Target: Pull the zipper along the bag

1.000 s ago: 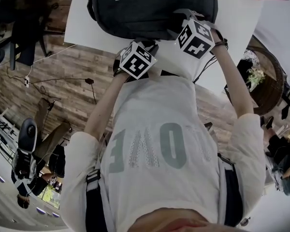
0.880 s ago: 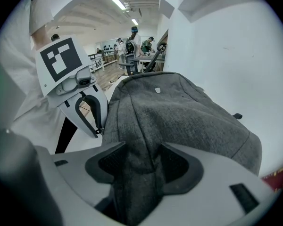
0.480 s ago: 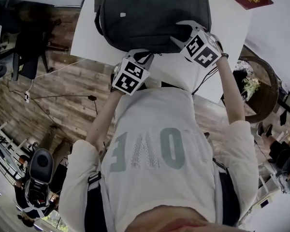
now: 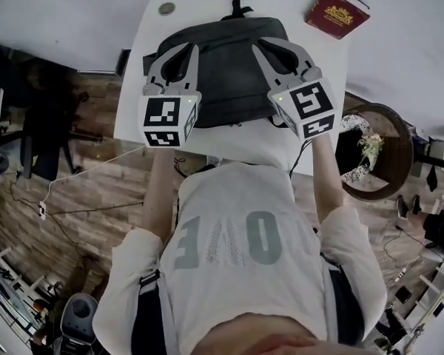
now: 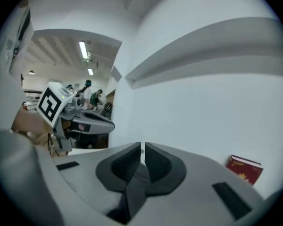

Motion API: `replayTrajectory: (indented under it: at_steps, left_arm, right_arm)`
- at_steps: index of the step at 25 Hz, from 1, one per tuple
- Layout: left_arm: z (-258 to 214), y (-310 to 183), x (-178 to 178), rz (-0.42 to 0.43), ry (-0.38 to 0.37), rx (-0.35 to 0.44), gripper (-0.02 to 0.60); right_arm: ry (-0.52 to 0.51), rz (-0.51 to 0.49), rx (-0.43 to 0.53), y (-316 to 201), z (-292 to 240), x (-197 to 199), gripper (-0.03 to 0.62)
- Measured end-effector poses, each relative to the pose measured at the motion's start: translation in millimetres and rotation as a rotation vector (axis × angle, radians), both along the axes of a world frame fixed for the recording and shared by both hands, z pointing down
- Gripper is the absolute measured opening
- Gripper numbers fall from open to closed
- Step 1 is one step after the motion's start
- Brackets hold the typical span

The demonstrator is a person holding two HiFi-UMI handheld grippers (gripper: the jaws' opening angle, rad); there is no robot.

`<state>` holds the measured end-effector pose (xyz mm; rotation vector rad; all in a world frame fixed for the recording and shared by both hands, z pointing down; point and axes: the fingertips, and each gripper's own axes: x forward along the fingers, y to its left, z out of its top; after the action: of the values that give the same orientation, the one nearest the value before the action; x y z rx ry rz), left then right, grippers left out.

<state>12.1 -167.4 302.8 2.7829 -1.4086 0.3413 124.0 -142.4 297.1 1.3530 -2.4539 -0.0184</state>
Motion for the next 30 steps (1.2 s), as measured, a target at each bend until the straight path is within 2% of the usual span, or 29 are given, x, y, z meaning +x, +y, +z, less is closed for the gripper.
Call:
replayTrajectory:
  at_steps: [2, 4, 6, 9, 12, 18, 22, 26, 30]
  left_arm:
    - [-35.8, -5.0, -0.8, -0.03, 0.059, 0.115, 0.028]
    - [-63.1, -1.3, -4.1, -0.067, 0.095, 0.209, 0.028]
    - [-77.5, 8.6, -6.6, -0.089, 0.11, 0.277, 0.028]
    - [-84.5, 19.1, -4.3, -0.099, 0.127, 0.356, 0.028]
    - [-73.6, 24.2, -4.6, -0.101, 0.152, 0.332, 0.028]
    - [-40.5, 24.7, -2.7, -0.091, 0.093, 0.24, 0.028]
    - [-38.4, 23.1, -2.4, -0.092, 0.075, 0.236, 0.028]
    - [-39.0, 25.7, 0.2, -0.093, 0.099, 0.249, 0.028]
    - [-31.8, 28.4, -0.4, -0.094, 0.074, 0.229, 0.028]
  right_arm:
    - [-0.092, 0.084, 0.061, -1.3, -21.0, 0.9, 0.044]
    - [-0.136, 0.163, 0.138, 0.6, -36.5, 1.4, 0.044]
    - [-0.155, 0.232, 0.209, 6.0, -43.7, 0.7, 0.044]
    - [-0.223, 0.259, 0.231, 15.6, -38.5, -2.1, 0.044]
    - [-0.269, 0.273, 0.198, 22.5, -23.2, -1.8, 0.041]
    - [-0.282, 0.319, 0.118, 36.2, 8.1, 3.6, 0.037]
    - [-0.263, 0.313, 0.133, 38.9, 7.1, 2.2, 0.037]
    - [-0.257, 0.305, 0.145, 39.9, 6.1, 2.0, 0.037]
    - [-0.257, 0.305, 0.147, 41.2, 5.6, 3.5, 0.037]
